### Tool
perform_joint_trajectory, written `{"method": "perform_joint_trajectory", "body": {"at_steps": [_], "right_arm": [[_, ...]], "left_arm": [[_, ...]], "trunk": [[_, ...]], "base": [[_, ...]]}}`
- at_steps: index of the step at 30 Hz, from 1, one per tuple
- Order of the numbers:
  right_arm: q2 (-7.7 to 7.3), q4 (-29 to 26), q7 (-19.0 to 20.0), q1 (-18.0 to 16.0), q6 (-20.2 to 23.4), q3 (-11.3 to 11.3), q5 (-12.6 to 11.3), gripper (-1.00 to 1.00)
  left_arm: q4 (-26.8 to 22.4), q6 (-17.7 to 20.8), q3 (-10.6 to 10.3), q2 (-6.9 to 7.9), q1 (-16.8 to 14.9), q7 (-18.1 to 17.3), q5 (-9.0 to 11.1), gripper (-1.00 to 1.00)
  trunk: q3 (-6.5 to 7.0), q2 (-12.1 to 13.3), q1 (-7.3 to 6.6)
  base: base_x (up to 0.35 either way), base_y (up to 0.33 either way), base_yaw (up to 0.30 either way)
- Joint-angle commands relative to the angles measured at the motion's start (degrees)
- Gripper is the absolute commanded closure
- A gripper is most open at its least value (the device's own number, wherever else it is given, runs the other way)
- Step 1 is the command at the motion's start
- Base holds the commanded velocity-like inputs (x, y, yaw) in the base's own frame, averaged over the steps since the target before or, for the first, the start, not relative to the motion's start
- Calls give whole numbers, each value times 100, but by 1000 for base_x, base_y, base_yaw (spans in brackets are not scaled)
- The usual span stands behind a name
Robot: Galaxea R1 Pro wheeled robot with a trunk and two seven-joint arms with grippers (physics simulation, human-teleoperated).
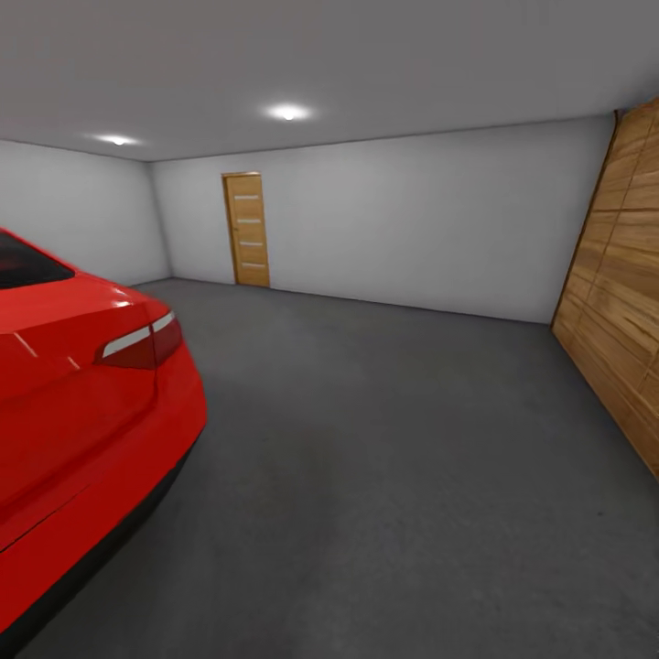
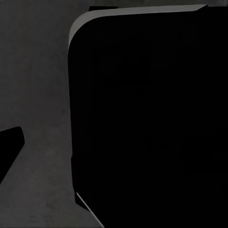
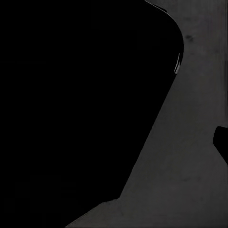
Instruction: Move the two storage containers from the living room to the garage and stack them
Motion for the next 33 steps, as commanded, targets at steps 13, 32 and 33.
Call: {"method": "perform_joint_trajectory", "body": {"at_steps": [13,32,33], "right_arm": [[4,-1,2,-1,-15,47,-41,-100],[5,-1,2,-1,-14,52,-47,-100],[5,-1,2,-1,-13,51,-48,-100]], "left_arm": [[0,-12,4,1,-1,11,5,-100],[0,-14,9,4,-1,11,5,-100],[0,-14,10,6,-1,11,5,-100]], "trunk": [[-4,-2,3],[-4,-2,3],[-4,-2,3]], "base": [[322,0,-244],[322,0,-165],[322,0,-7]]}}
